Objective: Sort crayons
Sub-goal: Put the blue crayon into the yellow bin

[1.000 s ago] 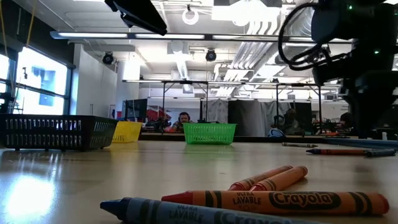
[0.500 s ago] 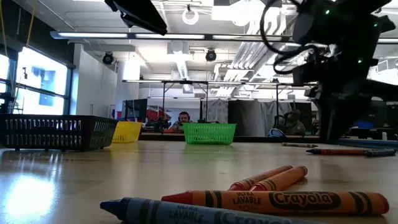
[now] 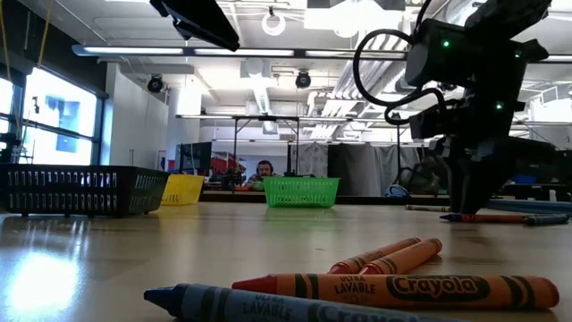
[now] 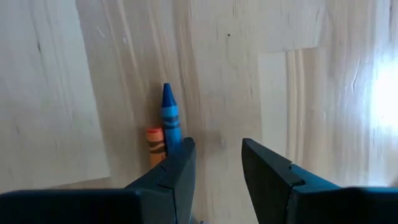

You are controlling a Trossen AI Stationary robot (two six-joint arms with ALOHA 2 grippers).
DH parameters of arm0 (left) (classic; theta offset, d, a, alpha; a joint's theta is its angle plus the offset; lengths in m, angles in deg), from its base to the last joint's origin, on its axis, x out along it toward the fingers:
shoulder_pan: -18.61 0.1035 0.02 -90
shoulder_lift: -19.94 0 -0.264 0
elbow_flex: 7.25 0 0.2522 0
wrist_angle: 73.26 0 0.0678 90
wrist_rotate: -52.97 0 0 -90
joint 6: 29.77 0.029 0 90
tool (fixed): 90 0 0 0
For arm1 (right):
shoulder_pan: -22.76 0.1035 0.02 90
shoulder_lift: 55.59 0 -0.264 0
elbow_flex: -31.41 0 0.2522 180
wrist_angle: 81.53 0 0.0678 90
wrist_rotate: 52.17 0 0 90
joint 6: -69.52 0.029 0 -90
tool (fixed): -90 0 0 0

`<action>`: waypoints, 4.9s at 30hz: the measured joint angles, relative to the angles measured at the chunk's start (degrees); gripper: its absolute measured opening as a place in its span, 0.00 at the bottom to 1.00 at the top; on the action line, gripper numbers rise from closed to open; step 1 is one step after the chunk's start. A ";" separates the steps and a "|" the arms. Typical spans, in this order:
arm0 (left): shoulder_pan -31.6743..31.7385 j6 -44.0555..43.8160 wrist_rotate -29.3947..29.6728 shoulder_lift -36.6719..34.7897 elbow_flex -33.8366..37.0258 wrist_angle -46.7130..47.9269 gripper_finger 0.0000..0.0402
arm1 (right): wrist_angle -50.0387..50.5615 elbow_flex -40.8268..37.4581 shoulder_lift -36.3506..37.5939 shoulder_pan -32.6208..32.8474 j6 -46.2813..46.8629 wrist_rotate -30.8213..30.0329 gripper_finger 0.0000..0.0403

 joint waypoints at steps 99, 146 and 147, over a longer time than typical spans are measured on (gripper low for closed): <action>0.00 -1.42 -0.47 0.00 0.00 0.20 0.21 | 5.97 4.22 -0.15 2.82 14.40 -2.56 0.31; 0.00 -1.73 -0.47 0.00 0.00 1.42 0.21 | -3.43 0.61 -0.02 5.55 15.71 0.45 0.31; 0.01 -1.73 -0.47 0.00 0.00 1.42 0.21 | -3.38 0.61 -0.02 5.82 15.89 0.56 0.31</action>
